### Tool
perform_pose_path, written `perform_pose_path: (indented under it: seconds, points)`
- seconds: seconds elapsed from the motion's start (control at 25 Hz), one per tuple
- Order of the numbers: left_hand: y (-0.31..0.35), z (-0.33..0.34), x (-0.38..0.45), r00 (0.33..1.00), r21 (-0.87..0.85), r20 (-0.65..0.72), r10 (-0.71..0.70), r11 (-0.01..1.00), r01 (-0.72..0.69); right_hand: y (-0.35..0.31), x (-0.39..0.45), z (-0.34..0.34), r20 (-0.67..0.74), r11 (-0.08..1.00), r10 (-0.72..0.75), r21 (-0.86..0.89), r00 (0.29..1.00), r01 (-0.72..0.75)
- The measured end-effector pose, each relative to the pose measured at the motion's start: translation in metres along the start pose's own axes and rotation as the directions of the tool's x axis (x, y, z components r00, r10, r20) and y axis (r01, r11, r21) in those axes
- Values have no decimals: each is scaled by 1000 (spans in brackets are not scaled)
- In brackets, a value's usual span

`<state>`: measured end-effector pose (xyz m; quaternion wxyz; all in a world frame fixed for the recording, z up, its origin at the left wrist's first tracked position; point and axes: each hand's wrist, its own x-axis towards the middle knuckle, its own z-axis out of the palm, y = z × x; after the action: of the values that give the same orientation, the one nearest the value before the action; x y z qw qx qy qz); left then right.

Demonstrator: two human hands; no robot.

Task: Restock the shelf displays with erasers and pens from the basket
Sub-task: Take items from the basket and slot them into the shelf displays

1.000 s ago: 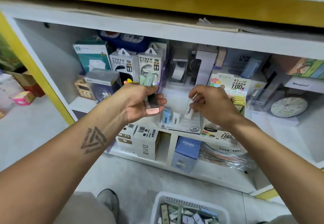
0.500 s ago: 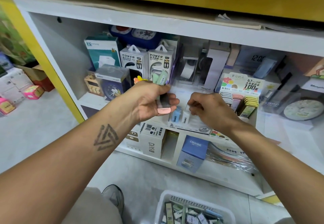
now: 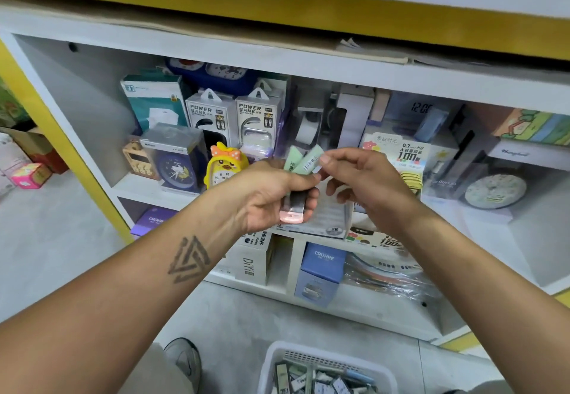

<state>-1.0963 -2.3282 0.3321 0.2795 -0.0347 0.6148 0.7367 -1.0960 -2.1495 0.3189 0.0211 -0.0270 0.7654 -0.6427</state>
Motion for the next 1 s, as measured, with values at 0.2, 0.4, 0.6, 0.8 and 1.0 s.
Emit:
perform_pose_path:
  seconds: [0.2,0.4,0.6,0.8,1.0]
  points:
    - [-7,36,5,994,43,96,-45,998,41,-5,-12,-29,-84,985,48,170,995,-33]
    - [-4,48,16,998,-87,36,-48,995,51,-4,-27,-70,-78,980,71,191,994,-55]
    - [-9,67,25,998,-58,44,-49,997,51,2,-41,-82,31,793,-181,-587,983,165]
    - [-10,82,29,996,-84,73,-46,995,53,3,-44,-85,72,623,-245,-753,967,214]
    - [-2,72,32,995,-153,4,-98,983,97,-2,-46,-94,-87,960,-3,-279,996,-22]
